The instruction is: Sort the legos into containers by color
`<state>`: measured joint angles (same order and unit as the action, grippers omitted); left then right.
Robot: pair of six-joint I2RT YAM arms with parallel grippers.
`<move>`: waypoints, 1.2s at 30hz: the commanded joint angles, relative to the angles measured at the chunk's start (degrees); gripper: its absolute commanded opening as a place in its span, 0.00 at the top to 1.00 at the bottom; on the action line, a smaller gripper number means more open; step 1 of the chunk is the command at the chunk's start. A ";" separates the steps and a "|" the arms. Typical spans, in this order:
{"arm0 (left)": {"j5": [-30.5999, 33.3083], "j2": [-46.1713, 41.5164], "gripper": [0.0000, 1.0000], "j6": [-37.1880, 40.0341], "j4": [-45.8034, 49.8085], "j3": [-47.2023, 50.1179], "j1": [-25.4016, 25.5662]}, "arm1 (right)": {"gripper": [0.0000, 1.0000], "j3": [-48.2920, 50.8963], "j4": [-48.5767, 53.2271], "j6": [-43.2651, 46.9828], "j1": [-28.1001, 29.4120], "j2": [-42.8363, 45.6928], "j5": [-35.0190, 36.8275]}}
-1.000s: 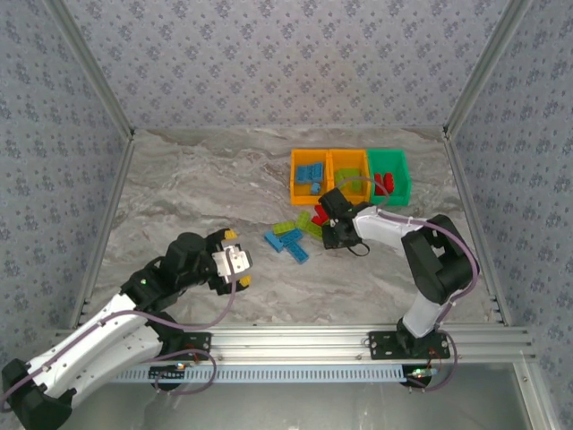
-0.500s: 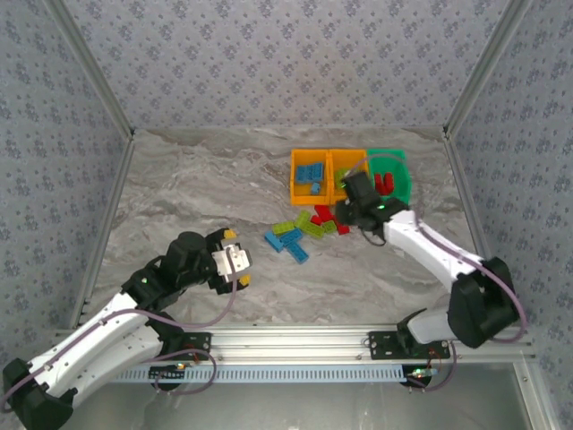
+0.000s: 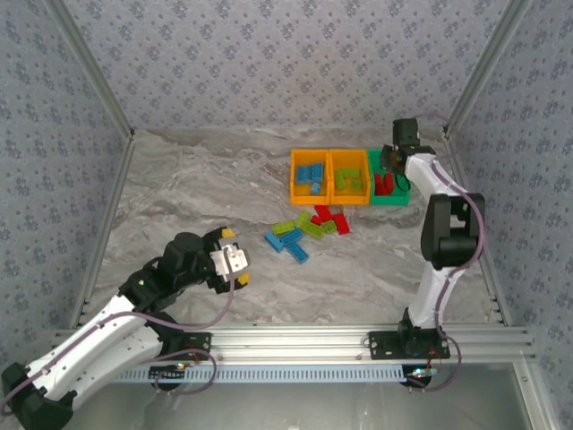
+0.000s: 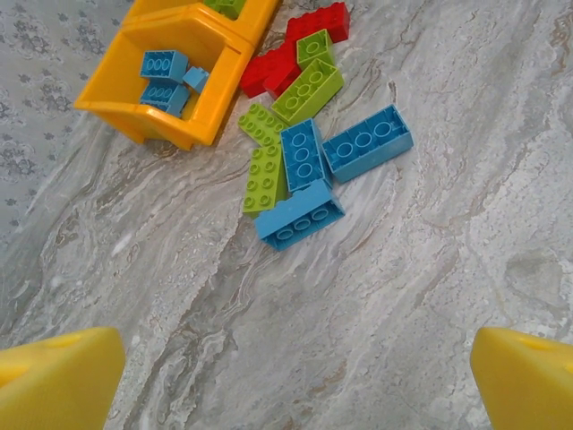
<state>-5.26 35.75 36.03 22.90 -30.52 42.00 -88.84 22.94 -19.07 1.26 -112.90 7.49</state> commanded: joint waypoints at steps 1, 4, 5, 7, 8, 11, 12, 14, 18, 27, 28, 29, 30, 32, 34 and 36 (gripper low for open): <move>0.22 -0.33 0.01 0.87 -0.55 0.29 -0.34 | 0.58 -6.49 5.26 0.75 0.14 -2.88 -1.30; 0.24 -0.15 0.01 0.84 -0.67 0.37 -0.34 | 0.52 -7.23 6.71 -0.18 0.14 -2.36 -0.35; 0.24 -0.07 0.01 0.86 -0.75 0.42 -0.36 | 0.51 -6.41 6.68 -0.43 0.13 -1.24 -0.37; 0.45 0.23 0.01 0.87 -0.94 0.46 -0.43 | 0.51 -4.19 6.46 -1.02 0.07 2.19 -0.66; 0.50 0.52 0.01 0.88 -1.04 0.45 -0.43 | 0.51 -2.41 5.90 -1.36 0.15 4.35 -1.16; 0.51 1.96 0.01 -0.89 -1.49 -0.21 -1.28 | 0.49 3.54 4.94 -2.61 0.30 11.62 -3.26; 0.51 2.70 0.01 -2.54 -1.79 -0.82 -1.80 | 0.48 6.05 4.50 -2.73 0.57 15.13 -4.13; 1.66 5.54 0.01 -10.00 -2.93 -3.02 -4.12 | 0.45 13.84 2.33 -3.59 1.90 23.57 -6.26; 10.07 15.20 0.01 -27.02 1.11 -12.82 -5.36 | 0.38 27.70 0.39 -4.52 7.01 38.00 -11.10; 12.96 29.94 0.14 -84.72 -1.54 -19.21 -4.87 | 0.27 36.82 13.16 -7.88 19.89 53.97 -16.16; 12.06 32.29 0.16 -89.88 -2.32 -19.41 -4.87 | 0.26 36.56 14.56 -7.84 20.72 54.37 -15.89; 10.82 34.95 0.16 -93.24 -2.62 -20.17 -4.75 | 0.24 36.54 15.49 -7.83 21.30 54.73 -15.75; 10.06 37.59 0.16 -95.18 -2.10 -21.26 -4.67 | 0.22 36.82 15.73 -7.91 21.64 55.12 -15.98; 9.25 43.62 0.16 -98.73 0.03 -24.42 -3.70 | 0.16 38.57 14.49 -8.77 21.76 55.91 -17.49; 7.83 48.74 0.16 -99.90 0.17 -26.57 -2.08 | 0.12 40.06 12.80 -9.63 21.77 55.95 -19.43; 7.66 52.58 0.16 -100.41 -0.29 -27.81 -0.25 | 0.09 40.79 12.14 -10.34 21.77 55.70 -20.92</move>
<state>4.62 85.36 -56.45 22.33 -55.22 39.62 -49.47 34.61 -27.77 22.72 -57.47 -10.13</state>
